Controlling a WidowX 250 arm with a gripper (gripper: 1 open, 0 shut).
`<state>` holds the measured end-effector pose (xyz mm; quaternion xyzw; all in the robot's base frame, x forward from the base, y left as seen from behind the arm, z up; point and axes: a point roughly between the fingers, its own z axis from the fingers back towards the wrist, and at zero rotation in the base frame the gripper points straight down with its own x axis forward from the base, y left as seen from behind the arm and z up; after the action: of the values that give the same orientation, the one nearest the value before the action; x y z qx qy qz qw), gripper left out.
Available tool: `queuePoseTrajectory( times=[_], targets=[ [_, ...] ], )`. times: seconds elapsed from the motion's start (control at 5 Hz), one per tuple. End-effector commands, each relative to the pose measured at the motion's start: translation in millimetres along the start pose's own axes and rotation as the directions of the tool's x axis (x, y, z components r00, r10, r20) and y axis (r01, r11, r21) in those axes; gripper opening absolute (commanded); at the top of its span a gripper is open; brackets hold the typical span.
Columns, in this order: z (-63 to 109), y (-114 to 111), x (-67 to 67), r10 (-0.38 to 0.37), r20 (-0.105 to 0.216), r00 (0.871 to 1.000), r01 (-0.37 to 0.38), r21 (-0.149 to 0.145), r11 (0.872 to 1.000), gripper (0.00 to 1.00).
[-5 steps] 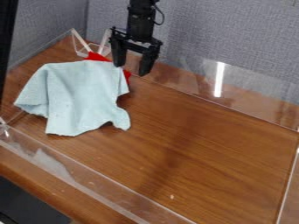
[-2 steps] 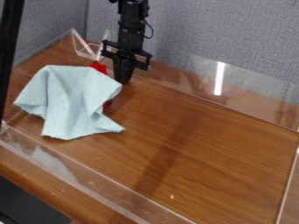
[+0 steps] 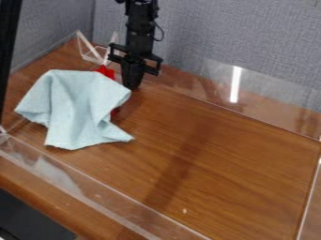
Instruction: Move the red object to the right of cloth
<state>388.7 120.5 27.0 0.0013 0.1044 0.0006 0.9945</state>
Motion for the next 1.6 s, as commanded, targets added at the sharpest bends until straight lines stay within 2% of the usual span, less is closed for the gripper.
queuePoseTrajectory(
  times=[0.0, 0.6, 1.0, 1.4],
  targets=[
    [35.2, 5.0, -7.3, 0.003, 0.076, 0.997, -0.004, 0.003, 1.0, 0.0],
    [68.3, 0.6, -24.6, -0.017, 0.136, 0.991, 0.02, -0.025, 0.999, 0.0],
    [87.7, -2.5, -35.8, -0.032, 0.175, 0.984, 0.038, -0.028, 0.999, 0.0],
    [95.5, -10.7, -48.6, -0.068, 0.194, 0.979, 0.075, -0.031, 0.997, 0.0]
  ],
)
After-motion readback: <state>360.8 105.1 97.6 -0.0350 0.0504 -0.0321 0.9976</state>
